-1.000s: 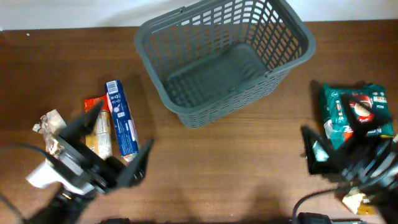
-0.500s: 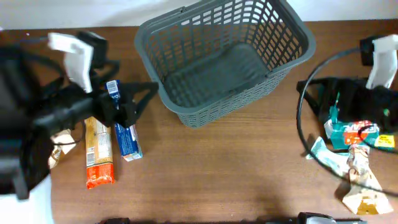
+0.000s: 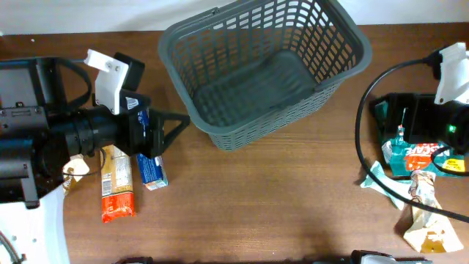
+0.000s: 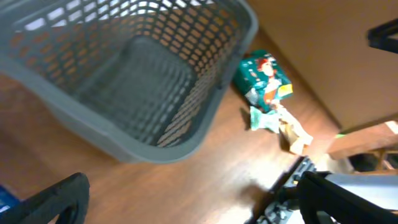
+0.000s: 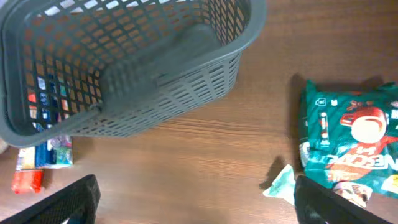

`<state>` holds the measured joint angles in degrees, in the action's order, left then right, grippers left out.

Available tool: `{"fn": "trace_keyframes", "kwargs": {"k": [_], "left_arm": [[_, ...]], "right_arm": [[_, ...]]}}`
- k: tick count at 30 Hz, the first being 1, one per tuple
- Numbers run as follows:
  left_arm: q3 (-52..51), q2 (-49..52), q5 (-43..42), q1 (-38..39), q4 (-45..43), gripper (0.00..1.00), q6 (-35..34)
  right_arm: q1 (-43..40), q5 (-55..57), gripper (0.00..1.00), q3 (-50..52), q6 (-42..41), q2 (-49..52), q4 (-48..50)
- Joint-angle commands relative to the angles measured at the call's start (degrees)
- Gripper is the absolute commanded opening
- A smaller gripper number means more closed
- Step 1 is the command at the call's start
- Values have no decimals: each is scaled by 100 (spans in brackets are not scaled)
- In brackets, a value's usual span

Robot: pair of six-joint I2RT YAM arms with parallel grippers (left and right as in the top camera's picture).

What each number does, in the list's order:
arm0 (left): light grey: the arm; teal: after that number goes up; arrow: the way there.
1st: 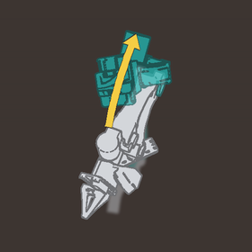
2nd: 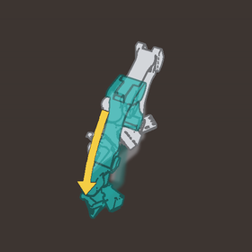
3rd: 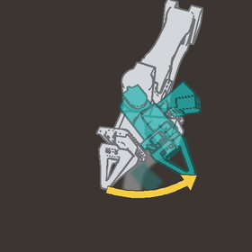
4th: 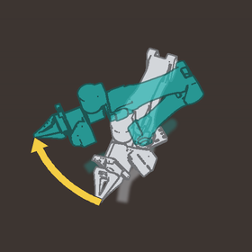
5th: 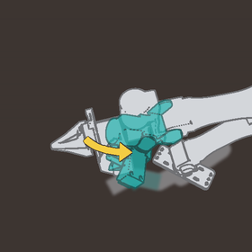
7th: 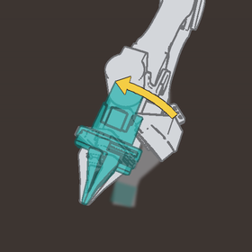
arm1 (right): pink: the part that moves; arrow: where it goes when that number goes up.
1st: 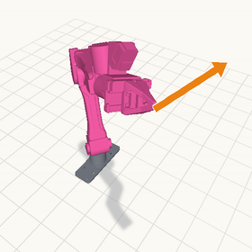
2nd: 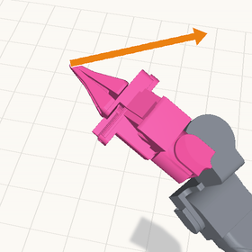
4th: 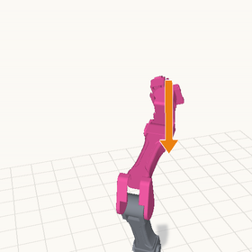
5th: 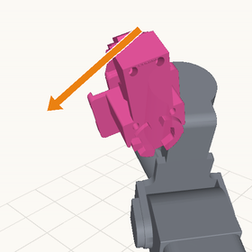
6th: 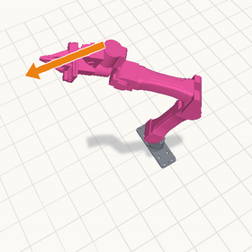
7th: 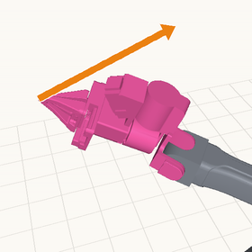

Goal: Pack container

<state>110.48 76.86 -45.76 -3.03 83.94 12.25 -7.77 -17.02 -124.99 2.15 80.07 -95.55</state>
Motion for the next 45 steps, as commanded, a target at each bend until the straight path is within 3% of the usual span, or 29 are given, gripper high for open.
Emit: {"fn": "trace_keyframes", "kwargs": {"k": [1,3,6,9,10,12,15,19,25,33,45], "left_arm": [[125,28,-743,-2,-44,97,17],[125,28,-1132,127,-302,84,-114],[125,46,-1060,737,-645,63,-376],[125,157,109,1880,-785,50,-662],[125,264,973,2485,-789,41,-841],[125,520,1993,3449,-809,29,-994],[125,887,2671,4380,-872,9,-994],[125,1257,3294,4913,-863,6,-1012],[125,1453,4151,4983,-850,2,-1012],[114,1467,4122,4994,-481,2,-1469],[-70,1775,4107,5394,-481,2,-1620]], "right_arm": [[26,-61,81,-92,-271,146,319],[26,-162,63,-92,-533,221,691],[26,-448,16,-92,-992,330,1318],[33,-546,6,-92,-1322,470,1661],[33,-549,3,-92,-1325,540,1672],[33,-546,4,-92,-1320,649,1652],[33,-428,3,-92,-1318,772,1650],[33,-177,4,-92,-1292,929,1703],[107,-181,3,-92,-935,1244,2127],[566,-155,4,-92,-841,1716,2881],[857,-13,4,-92,-839,2610,2894]]}}
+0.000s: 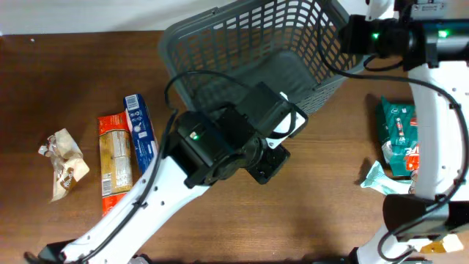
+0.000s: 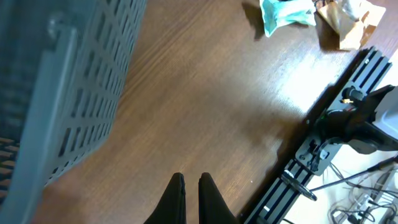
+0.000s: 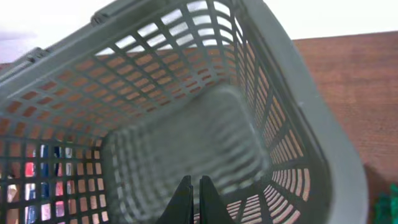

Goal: Pack container

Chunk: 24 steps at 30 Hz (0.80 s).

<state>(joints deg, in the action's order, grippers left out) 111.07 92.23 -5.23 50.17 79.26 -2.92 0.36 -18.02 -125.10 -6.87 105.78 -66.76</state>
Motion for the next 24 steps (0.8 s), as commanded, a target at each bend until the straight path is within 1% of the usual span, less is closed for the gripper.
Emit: {"fn": "trace_keyframes", "kwargs": {"k": [1,9,14,17,24], "left_arm": [[-173,286,52,74,-13,2,-103],[-719,656,85,79,-151,2,-87],[-802,723,702,79,-125,2,-59],[-802,723,844,68,-116,2,-20],[-802,723,1071,68,-101,2,-7]], "right_arm": [[42,118,3,-81,63,48,13],[44,588,4,-81,66,46,-160],[44,588,3,-81,79,48,-356],[44,590,3,-81,221,46,-608],[44,588,4,-81,262,48,-1405]]}}
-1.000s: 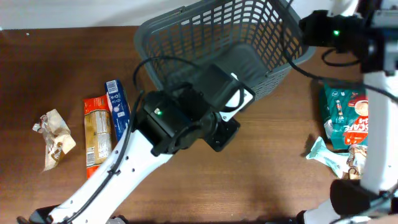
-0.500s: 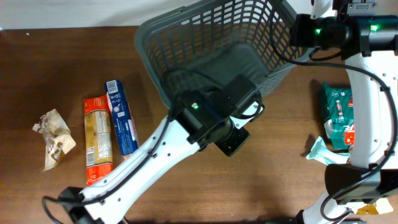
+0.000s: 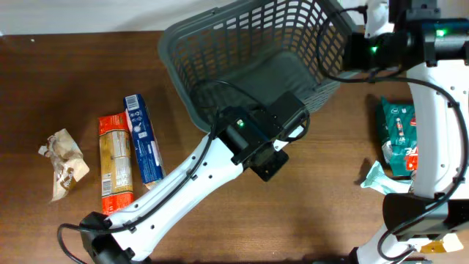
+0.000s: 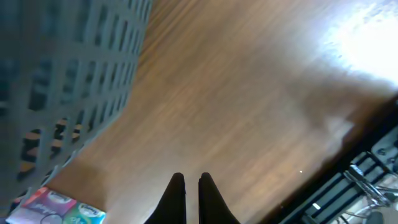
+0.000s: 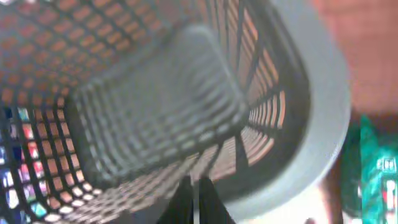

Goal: Pack container

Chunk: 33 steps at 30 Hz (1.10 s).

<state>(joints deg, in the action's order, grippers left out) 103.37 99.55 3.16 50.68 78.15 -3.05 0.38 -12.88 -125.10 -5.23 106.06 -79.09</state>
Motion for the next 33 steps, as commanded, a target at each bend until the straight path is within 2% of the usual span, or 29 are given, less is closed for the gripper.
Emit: {"fn": "trace_keyframes", "kwargs": {"k": [1,9,22,29,33], "left_arm": [[-33,-9,304,17,15,2,9],[-33,-9,592,17,26,2,7],[-33,-9,570,17,31,2,7],[-33,-9,629,17,0,2,9],[-33,-9,960,7,2,2,9]], "right_arm": [[42,74,4,-81,96,17,-337],[42,74,4,-81,98,17,-1080],[42,74,4,-81,94,90,337],[42,74,4,-81,33,481,173],[42,118,4,-81,35,481,-118]]}}
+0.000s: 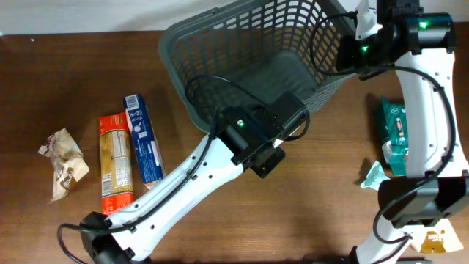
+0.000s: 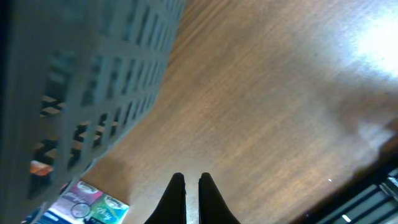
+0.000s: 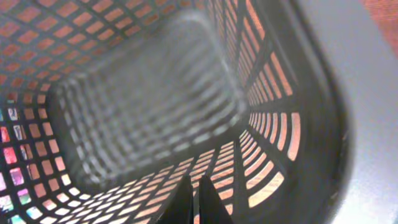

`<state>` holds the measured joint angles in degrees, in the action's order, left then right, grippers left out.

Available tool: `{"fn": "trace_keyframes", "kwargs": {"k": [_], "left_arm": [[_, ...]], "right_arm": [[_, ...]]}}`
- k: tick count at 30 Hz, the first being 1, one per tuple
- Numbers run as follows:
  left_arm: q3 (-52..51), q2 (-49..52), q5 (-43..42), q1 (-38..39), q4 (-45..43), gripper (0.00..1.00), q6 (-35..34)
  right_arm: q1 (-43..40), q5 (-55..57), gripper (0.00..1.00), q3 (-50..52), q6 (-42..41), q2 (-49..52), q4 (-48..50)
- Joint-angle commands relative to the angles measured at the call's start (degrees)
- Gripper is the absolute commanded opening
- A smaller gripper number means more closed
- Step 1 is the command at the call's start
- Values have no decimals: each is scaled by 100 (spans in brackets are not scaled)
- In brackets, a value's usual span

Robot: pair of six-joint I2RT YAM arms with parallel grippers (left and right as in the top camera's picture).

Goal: Pack container

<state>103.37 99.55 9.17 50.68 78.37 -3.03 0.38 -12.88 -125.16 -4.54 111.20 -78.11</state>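
Note:
The grey mesh basket [image 1: 264, 66] stands at the back middle of the table and holds nothing that I can see. My left gripper [image 2: 191, 183] is shut and empty, low over bare wood by the basket's front right corner. My right gripper [image 3: 193, 186] is shut and empty, pointing down into the basket just inside its right rim. A blue box [image 1: 143, 139], an orange-red packet [image 1: 116, 165] and a crumpled wrapper [image 1: 64, 165] lie at the left. A green packet [image 1: 399, 136] lies at the right.
A teal wrapper [image 1: 374, 176] lies below the green packet, and a tan wrapper [image 1: 440, 242] sits at the front right corner. My left arm [image 1: 183, 191] stretches diagonally across the table's middle. The right arm [image 1: 432, 110] hangs above the green packet.
My right gripper sits deeper over the basket's inside wall. The left gripper has shifted slightly along the basket's front wall. Both stay shut and no item has moved.
At first both grippers were open at the table's sides, the left above the blue box, the right near the green packet. Later both were shut, the left by the basket's front, the right over its right rim. They have stayed about there since.

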Motion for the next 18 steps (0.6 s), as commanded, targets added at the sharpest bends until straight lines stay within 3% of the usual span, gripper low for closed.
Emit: {"fn": "trace_keyframes", "kwargs": {"k": [1,18], "left_arm": [[-33,-9,404,-22,-20,2,9],[-33,-9,413,-1161,-140,2,535]], "right_arm": [[42,120,4,-74,-35,-33,-323],[42,221,4,-74,-39,-33,-1123]]}}
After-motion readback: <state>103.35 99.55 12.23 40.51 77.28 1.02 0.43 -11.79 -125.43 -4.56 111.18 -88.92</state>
